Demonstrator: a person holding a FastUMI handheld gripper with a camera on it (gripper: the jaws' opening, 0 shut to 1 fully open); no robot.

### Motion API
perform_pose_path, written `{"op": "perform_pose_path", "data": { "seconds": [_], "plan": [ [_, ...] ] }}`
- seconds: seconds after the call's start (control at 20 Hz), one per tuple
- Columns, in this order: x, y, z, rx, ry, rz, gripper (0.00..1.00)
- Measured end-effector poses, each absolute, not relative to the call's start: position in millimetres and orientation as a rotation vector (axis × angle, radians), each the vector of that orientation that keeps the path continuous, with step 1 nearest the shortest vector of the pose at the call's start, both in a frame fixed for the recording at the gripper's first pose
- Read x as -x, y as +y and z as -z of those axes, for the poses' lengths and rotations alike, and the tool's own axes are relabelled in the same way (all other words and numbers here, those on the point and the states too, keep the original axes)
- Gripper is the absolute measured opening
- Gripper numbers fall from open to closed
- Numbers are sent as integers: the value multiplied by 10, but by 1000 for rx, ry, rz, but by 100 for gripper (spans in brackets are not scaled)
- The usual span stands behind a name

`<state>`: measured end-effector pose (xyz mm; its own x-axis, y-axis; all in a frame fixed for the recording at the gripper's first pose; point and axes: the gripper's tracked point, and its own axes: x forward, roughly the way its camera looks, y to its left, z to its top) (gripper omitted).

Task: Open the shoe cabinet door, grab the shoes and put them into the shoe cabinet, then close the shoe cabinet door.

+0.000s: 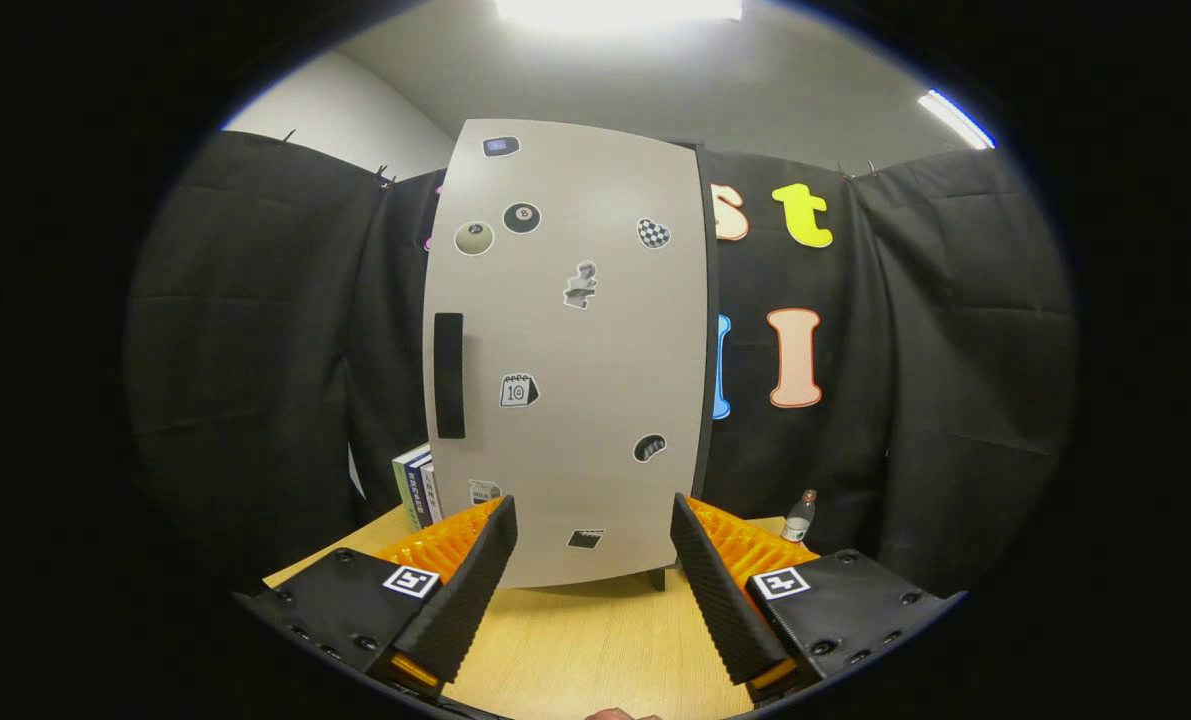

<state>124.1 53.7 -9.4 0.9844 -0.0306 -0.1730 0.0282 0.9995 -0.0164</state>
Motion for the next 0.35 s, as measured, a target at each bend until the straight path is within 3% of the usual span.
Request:
{"op": "perform_pose_path", "data": {
  "seconds": [0.35],
  "plan": [
    [-1075,466,78,-9,158,45,98]
  ]
}}
